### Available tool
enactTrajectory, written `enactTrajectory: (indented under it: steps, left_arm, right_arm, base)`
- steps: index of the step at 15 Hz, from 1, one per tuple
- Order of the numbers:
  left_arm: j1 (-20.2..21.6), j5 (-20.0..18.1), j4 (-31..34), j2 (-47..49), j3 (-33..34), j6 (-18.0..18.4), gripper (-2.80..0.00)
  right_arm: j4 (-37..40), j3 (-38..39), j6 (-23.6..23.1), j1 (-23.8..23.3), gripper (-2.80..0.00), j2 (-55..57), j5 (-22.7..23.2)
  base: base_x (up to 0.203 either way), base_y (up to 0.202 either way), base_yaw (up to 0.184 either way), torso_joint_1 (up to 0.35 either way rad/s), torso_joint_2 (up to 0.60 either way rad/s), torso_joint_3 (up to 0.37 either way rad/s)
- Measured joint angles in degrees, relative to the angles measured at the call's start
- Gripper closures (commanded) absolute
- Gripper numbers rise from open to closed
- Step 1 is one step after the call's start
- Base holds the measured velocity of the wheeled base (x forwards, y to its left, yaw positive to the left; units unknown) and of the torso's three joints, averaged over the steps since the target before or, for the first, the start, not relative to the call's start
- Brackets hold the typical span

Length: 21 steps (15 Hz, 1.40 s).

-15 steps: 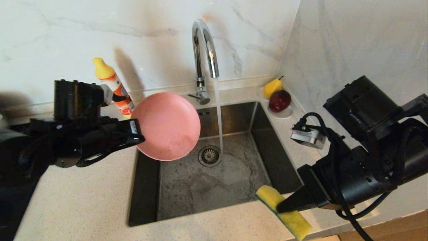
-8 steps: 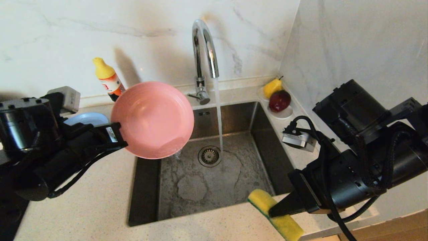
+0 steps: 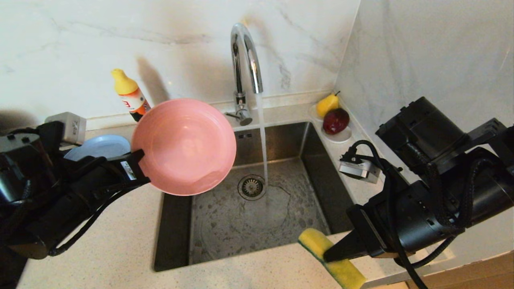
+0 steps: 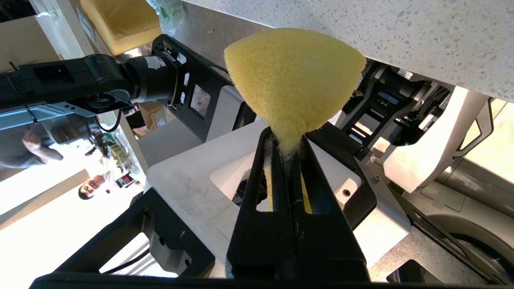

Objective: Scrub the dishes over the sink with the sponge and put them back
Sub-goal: Wipe the plate

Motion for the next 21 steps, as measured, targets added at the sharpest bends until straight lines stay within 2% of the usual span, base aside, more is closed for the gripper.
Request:
enactTrajectory:
  steps: [2,5,8,11,12,14,17,21]
  left_arm:
    - [0.00,-1.52,1.64,-0.01,0.06,-0.70,0.00]
    - [-0.06,-3.09,11.77,0.02,-0.43,-2.02,0.00]
    - [-0.61,-8.27,25.50,-0.75,-2.00,-6.88,0.00]
    - [-2.20,-14.27,35.25,-3.51,-2.93,-7.74,0.00]
    - [-3.18,-15.23,37.58,-4.11,-3.55,-8.03,0.00]
    - [-4.79,-15.34,38.14,-4.52,-4.71,-9.53,0.00]
    - [-6.37,-14.72,37.99,-3.96,-6.57,-9.59,0.00]
    - [-9.50,-10.53,37.83,-2.00,-8.18,-9.43,0.00]
  right_arm:
    - [0.01,-0.23,-0.06,0.01,0.00,-0.22,0.05]
    - [-0.05,-1.96,-0.09,0.80,0.00,-0.22,0.18]
    - [0.23,-4.63,-0.02,3.48,0.00,1.03,0.16]
    - [0.57,-7.08,0.05,7.72,0.00,3.23,0.07]
    - [0.70,-8.09,0.15,9.27,0.00,4.29,0.07]
    - [1.63,-11.15,0.33,12.21,0.00,7.10,-0.04]
    - [3.31,-15.68,0.37,15.13,0.00,11.89,-0.23]
    - [6.08,-21.02,0.44,16.08,0.00,17.10,-0.56]
  base:
    - [0.000,0.000,0.000,0.000,0.00,0.000]
    - [0.000,0.000,0.000,0.000,0.00,0.000]
    - [0.000,0.000,0.000,0.000,0.00,0.000]
    - [0.000,0.000,0.000,0.000,0.00,0.000]
    - [0.000,0.000,0.000,0.000,0.00,0.000]
    - [0.000,0.000,0.000,0.000,0.00,0.000]
    - [0.000,0.000,0.000,0.000,0.00,0.000]
    - [0.000,0.000,0.000,0.000,0.00,0.000]
